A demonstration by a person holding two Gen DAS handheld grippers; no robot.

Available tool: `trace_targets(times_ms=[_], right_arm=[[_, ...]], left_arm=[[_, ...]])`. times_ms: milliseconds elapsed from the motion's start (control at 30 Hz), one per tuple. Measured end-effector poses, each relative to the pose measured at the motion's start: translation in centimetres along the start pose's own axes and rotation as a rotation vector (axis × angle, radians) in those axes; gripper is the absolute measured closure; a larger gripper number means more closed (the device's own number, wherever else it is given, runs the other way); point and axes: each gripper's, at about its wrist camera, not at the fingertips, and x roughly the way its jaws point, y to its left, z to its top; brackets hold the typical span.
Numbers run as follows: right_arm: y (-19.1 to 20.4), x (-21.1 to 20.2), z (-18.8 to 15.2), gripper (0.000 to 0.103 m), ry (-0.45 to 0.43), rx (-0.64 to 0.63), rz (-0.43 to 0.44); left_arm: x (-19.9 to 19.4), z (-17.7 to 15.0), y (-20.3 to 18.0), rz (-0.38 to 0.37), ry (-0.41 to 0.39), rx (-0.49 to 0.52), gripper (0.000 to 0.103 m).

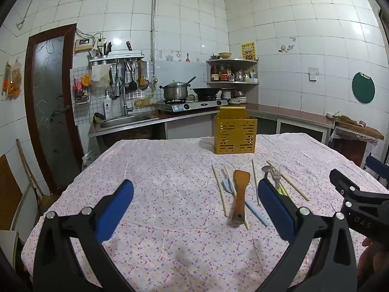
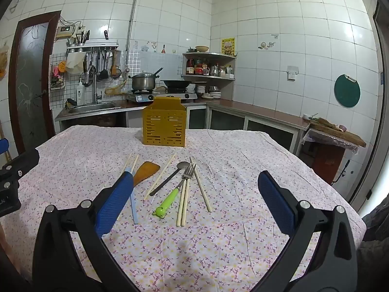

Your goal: Organize utensils

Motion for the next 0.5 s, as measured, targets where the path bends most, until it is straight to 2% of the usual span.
trace_targets(times_ms=[500], right_arm=[[-0.07, -0.06, -0.09, 0.004, -0.006, -0.002, -0.003]], left_arm=[[-0.19, 0.02, 0.13, 0.005, 0.003, -0.004, 0.003]])
